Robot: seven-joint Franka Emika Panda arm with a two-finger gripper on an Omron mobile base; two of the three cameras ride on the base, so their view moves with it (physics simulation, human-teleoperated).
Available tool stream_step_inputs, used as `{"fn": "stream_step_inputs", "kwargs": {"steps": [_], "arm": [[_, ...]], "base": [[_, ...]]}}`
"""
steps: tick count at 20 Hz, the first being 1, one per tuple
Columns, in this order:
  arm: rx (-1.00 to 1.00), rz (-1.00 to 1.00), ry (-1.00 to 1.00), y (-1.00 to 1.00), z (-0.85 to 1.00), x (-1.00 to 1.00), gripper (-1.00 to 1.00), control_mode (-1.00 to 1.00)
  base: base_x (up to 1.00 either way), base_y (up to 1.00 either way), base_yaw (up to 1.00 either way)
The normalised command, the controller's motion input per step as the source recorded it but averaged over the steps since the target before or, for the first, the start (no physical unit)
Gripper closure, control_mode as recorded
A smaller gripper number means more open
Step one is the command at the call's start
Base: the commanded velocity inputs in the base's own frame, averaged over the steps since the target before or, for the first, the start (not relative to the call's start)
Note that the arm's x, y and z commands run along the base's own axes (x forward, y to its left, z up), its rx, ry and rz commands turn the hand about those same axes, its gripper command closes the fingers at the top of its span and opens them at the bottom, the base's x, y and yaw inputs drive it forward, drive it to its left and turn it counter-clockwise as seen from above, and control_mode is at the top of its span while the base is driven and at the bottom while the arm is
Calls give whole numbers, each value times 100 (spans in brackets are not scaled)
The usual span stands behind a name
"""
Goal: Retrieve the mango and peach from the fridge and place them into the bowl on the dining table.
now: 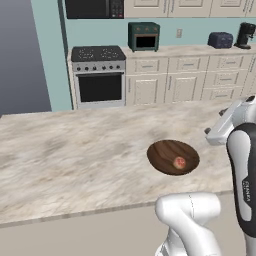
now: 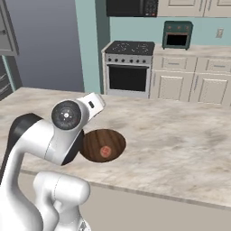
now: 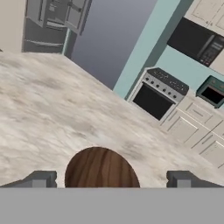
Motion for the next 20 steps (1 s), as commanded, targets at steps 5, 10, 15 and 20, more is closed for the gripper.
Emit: {"fn": "stream_step_inputs", "kwargs": {"steps": [5,10,15,20], "arm": [[0,0,0,0,0,0,-100,100],[0,0,0,0,0,0,-100,100],[0,0,0,0,0,0,-100,100],[0,0,0,0,0,0,-100,100]], "base": [[-60,22,6],[-73,44,5],[-26,86,2],[0,100,0]]}}
